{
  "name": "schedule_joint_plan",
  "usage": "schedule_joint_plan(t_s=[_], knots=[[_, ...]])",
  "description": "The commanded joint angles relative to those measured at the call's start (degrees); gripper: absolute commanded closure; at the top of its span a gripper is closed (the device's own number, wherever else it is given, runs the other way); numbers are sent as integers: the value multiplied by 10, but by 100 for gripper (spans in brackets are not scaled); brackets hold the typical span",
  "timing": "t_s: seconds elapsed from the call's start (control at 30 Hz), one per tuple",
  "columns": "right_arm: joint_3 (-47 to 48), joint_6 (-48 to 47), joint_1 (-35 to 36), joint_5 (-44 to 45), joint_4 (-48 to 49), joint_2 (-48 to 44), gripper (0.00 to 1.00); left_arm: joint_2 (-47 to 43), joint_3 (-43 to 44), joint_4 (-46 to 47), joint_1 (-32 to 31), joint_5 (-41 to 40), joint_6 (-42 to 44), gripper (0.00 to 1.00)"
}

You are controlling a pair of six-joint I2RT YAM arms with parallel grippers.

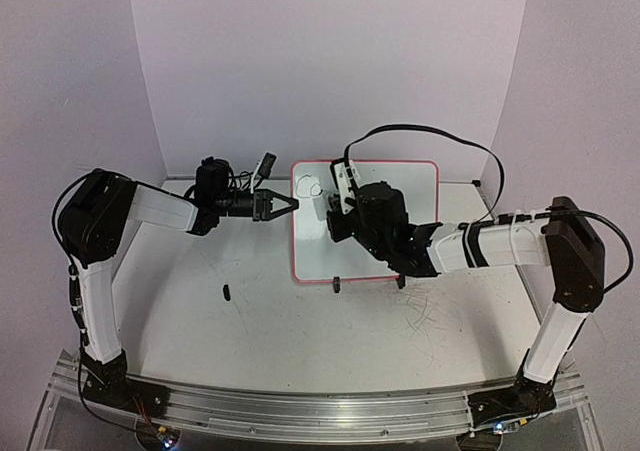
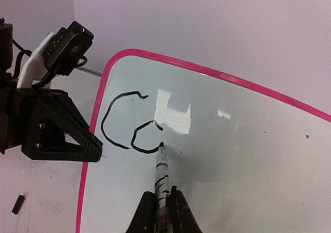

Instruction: Write a sentence on the whiteboard

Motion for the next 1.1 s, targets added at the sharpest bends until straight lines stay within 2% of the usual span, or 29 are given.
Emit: schedule_joint_plan(t_s=[0.0, 0.7, 0.9, 1.07], knots=[[31, -5, -8, 16, 18, 2, 100, -32, 0, 8, -8, 25, 7, 100], [46, -22, -8, -60, -2, 0, 100, -28, 0, 8, -8, 26, 7, 100], [-15, -21, -14, -52, 23, -61, 100, -29, 0, 8, -8, 26, 7, 100], [-20, -17, -31, -52, 15, -59, 100, -28, 2, 8, -8, 27, 5, 100]])
